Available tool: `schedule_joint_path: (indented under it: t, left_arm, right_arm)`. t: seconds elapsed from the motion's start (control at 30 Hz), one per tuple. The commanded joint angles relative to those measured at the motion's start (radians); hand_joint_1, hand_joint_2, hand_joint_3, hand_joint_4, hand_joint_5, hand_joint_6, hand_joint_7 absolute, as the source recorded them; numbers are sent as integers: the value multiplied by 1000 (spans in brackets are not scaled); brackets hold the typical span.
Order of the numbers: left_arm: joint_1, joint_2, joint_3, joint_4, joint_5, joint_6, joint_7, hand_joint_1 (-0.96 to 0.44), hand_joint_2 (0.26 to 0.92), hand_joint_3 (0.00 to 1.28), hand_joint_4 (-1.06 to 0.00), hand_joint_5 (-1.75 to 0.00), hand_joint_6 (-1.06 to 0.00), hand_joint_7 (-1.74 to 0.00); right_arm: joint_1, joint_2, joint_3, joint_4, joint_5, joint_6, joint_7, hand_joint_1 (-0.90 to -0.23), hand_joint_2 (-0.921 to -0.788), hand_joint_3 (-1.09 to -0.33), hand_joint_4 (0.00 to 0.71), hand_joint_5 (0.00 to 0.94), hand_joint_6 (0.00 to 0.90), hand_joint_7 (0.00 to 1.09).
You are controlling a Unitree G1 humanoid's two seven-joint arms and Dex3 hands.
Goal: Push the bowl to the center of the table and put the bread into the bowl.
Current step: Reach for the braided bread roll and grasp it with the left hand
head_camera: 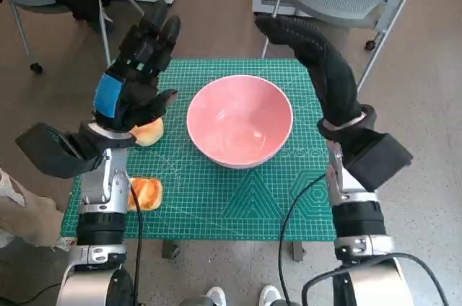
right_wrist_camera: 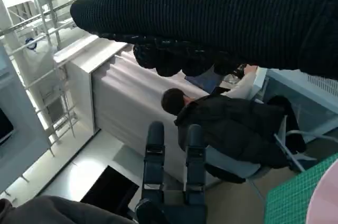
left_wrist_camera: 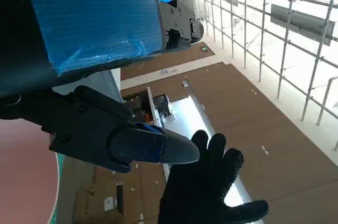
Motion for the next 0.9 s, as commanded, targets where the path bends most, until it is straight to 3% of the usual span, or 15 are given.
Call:
schedule_joint_path:
  t: [0.03, 0.13, 0.2, 0.37, 0.53, 0.67, 0.9]
  left_arm:
    - [46, 43, 8, -138, -5, 40, 7, -689, 921, 231, -74, -3, -175, -16]
    - [106, 89, 9, -277, 26, 84, 29, -687, 921, 238, -73, -2, -172, -14]
    - [163, 170, 13, -393, 106, 123, 36, -684, 921, 240, -65, -1, -163, -10]
    - [334, 406, 74, -774, 312, 401, 3, -671, 910, 135, -16, -1, -132, -2]
    - [478, 562, 172, -1056, 465, 668, -98, -650, 817, 35, -2, 1, -122, -8]
    - [570, 567, 235, -1127, 510, 663, -123, -646, 784, 10, 0, 1, -154, -27]
    - [638, 556, 245, -1157, 462, 694, -138, -561, 739, 1, -3, -1, -208, -55]
  right_arm:
    - [39, 7, 7, -33, 21, 23, 5, -698, -921, -804, 151, 1, -1, 440]
    - [52, 8, 10, -64, 31, 30, 9, -695, -921, -804, 149, 0, -1, 441]
    - [61, 7, 12, -85, 39, 34, 13, -690, -921, -804, 149, 0, -1, 441]
    - [80, 3, 16, -129, 50, 44, 17, -680, -921, -805, 149, 0, -1, 441]
    - [87, 1, 17, -152, 56, 49, 16, -675, -921, -803, 149, 0, -1, 444]
    - [80, 3, 14, -141, 59, 41, 18, -674, -921, -797, 149, 0, -1, 448]
    - [65, 8, 10, -109, 61, 25, 22, -674, -921, -795, 150, 1, -1, 457]
